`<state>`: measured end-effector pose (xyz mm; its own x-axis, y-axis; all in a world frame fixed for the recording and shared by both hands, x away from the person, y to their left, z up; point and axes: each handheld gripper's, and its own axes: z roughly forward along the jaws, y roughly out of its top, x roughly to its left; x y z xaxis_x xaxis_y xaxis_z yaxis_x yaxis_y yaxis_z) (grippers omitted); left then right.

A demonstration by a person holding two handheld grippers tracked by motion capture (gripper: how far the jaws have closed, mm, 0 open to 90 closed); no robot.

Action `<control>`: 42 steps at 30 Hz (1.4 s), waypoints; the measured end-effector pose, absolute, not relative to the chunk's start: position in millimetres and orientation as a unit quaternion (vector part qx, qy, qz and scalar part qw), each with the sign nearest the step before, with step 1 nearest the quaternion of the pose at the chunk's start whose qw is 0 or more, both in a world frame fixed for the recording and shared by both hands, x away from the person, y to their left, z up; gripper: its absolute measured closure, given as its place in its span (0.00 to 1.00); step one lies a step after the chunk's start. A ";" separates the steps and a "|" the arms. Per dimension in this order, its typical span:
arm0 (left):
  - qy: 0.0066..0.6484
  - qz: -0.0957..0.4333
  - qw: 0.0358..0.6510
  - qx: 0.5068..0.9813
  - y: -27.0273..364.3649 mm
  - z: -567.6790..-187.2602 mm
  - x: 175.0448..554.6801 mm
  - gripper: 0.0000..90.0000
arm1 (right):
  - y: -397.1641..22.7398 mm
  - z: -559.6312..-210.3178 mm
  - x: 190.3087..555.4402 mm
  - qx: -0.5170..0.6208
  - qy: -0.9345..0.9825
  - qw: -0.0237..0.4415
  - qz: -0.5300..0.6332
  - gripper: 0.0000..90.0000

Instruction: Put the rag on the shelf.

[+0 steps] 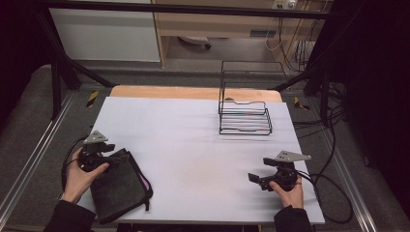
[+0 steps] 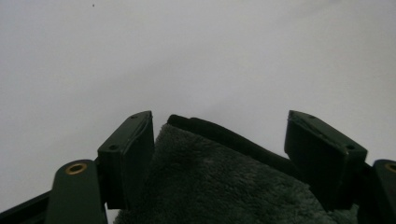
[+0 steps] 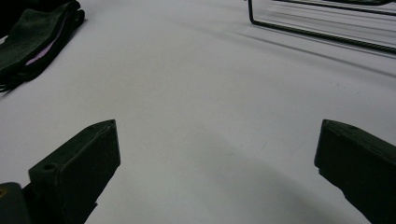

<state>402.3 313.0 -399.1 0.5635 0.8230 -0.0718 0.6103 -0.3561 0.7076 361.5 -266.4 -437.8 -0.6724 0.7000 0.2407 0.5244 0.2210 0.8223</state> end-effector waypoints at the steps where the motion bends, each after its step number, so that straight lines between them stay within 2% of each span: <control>1: 0.443 0.149 0.352 0.811 312.4 -400.5 405.3 0.29 | -266.4 -437.8 361.5 0.394 0.776 0.091 0.484 0.01; 12: 0.458 0.116 0.323 0.820 315.6 -422.9 425.1 0.47 | -266.2 -438.1 361.7 0.395 0.777 0.089 0.482 0.01; 29: 0.457 0.095 0.313 0.827 310.5 -432.2 426.1 0.56 | -265.8 -438.8 362.1 0.392 0.779 0.088 0.480 0.01; 38: 0.440 0.096 0.305 0.840 308.0 -430.0 423.2 0.75 | -265.5 -438.9 362.2 0.393 0.779 0.087 0.481 0.01; 42: 0.434 0.109 0.302 0.842 305.1 -429.2 420.4 0.81 | -265.7 -438.9 362.1 0.392 0.779 0.087 0.481 0.01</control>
<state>420.4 305.1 -429.2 0.5999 0.7962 -0.0789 0.6648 -0.4411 0.6029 362.1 -265.7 -438.9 -0.6769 0.6953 0.2418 0.5280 0.2297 0.8176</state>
